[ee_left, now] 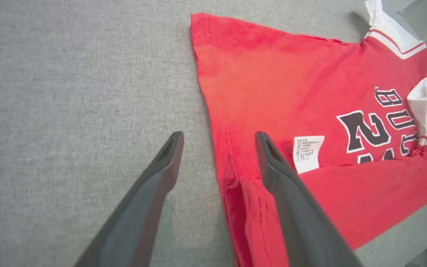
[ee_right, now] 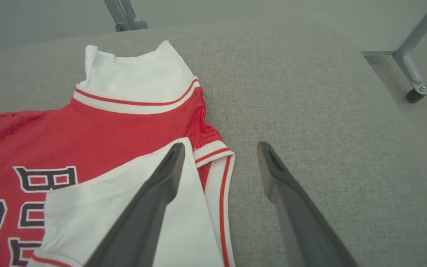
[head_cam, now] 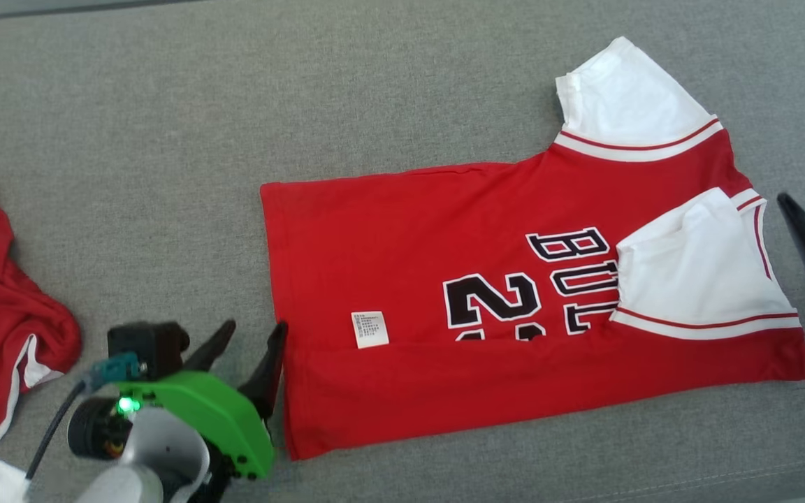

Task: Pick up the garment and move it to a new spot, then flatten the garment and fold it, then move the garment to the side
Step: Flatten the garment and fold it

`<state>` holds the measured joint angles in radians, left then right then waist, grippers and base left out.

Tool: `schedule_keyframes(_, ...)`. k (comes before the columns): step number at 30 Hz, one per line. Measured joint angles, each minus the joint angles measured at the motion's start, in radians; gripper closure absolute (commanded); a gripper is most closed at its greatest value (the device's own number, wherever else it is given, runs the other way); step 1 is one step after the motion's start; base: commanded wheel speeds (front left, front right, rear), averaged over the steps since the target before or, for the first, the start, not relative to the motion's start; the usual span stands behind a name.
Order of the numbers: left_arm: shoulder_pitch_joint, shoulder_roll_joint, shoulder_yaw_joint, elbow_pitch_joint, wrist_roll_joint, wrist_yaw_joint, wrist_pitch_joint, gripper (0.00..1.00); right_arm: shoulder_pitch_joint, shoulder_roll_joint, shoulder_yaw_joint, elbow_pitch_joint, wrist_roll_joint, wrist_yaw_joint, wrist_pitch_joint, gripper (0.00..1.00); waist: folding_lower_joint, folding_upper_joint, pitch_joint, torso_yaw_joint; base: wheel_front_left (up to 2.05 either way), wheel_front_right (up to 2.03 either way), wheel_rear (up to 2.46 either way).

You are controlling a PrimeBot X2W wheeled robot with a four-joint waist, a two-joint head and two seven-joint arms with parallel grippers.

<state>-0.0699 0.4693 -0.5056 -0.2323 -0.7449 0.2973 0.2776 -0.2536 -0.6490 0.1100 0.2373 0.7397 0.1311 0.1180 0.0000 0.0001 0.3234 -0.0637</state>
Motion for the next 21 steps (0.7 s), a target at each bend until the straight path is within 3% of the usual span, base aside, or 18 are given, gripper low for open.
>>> schedule_keyframes(5,-0.226,-0.047,0.003,0.092,0.01,-0.033,0.041,0.0,-0.244,0.044,0.019,0.012,-0.07,0.0,0.074,0.0,0.0,0.0,0.067,0.011,0.0,0.0,0.0)
schedule_keyframes(11,-0.437,-0.13,-0.019,0.234,0.01,-0.086,0.057,0.0,-0.501,0.124,0.017,0.15,-0.128,0.0,0.125,0.0,0.0,0.0,0.158,0.038,0.0,0.0,0.0)
schedule_keyframes(21,-0.586,-0.191,-0.058,0.376,0.016,-0.16,0.054,0.0,-0.696,0.154,0.058,0.363,-0.182,0.0,0.173,0.0,0.0001,0.0,0.261,0.125,0.0,0.0,0.0)
